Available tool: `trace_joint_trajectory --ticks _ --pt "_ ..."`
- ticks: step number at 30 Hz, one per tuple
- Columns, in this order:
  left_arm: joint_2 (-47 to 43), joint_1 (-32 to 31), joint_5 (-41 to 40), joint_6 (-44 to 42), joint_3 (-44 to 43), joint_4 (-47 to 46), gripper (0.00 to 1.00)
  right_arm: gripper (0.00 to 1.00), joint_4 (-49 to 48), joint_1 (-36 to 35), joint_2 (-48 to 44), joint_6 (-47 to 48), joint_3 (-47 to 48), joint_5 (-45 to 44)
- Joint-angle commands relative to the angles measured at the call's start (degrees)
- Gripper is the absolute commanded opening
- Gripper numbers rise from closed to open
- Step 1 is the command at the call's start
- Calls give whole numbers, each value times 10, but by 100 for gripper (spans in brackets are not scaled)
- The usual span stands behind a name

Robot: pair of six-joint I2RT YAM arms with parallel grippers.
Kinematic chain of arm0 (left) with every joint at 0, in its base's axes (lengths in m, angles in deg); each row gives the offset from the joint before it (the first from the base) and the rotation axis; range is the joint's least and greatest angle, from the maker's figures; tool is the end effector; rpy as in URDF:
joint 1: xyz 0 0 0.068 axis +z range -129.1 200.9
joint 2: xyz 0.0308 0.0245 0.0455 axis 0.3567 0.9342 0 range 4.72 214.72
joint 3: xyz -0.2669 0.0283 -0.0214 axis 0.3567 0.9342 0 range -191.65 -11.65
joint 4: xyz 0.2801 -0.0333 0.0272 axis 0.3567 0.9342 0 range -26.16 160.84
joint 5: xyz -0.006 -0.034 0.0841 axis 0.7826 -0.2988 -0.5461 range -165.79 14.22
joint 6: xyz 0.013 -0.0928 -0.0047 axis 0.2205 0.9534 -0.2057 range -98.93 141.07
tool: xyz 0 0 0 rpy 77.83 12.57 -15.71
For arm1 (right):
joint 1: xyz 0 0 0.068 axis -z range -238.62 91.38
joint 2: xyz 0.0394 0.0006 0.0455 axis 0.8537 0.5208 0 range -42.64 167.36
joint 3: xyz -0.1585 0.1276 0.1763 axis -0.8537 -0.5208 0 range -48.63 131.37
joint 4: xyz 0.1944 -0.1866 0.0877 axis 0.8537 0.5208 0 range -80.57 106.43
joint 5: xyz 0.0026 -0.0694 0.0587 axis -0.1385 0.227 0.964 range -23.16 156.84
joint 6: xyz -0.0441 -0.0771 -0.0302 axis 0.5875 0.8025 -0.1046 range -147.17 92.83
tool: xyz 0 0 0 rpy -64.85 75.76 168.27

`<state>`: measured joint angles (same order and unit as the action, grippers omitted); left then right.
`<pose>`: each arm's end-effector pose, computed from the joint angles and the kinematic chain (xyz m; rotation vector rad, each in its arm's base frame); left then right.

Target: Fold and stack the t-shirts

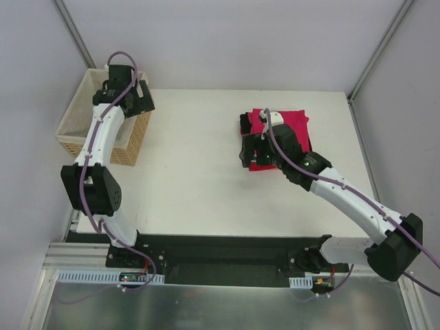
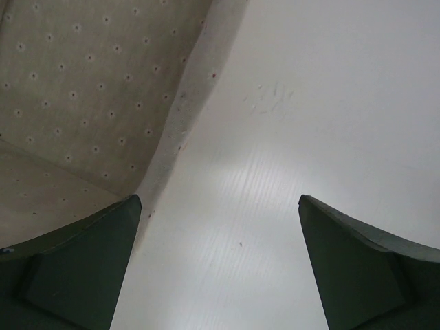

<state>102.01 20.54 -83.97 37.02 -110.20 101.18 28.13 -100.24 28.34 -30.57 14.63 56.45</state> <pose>0.4476 0.0093 0.3446 -0.3763 2.1607 -0.0028 0.2717 0.2210 0.3130 -0.5579 1.9600 0.3121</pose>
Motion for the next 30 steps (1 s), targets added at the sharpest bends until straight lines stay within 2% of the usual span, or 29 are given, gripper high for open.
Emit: trace_joint_trajectory --ticks 1,7,10,12,13,14,15,22,26,30 --pt "47 20 -53 -30 -11 26 99 97 -17 1 -52 -3 -12 -23" --pt "99 27 -94 -46 -8 19 99 96 -2 1 -82 1 -22 -28" --pt "110 30 -83 -46 -2 12 99 97 3 1 -93 2 -31 -36" --pt "112 29 -59 -36 10 8 92 97 4 1 -95 1 -34 -39" --pt "112 29 -48 -33 17 5 85 97 5 1 -96 1 -34 -37" --pt "111 29 -38 -32 34 -2 11 97 5 1 -96 -2 -35 -36" --pt "110 29 -34 -18 41 -3 0 97 5 1 -96 -3 -34 -36" --pt "77 5 -17 -14 117 -24 0 96 6 1 -93 -14 -30 -21" --pt "65 -61 -32 -16 135 -25 0 97 6 -5 -94 -25 -33 -16" --pt "30 -112 -19 28 184 -32 0 96 5 -10 -101 -30 -40 -25"
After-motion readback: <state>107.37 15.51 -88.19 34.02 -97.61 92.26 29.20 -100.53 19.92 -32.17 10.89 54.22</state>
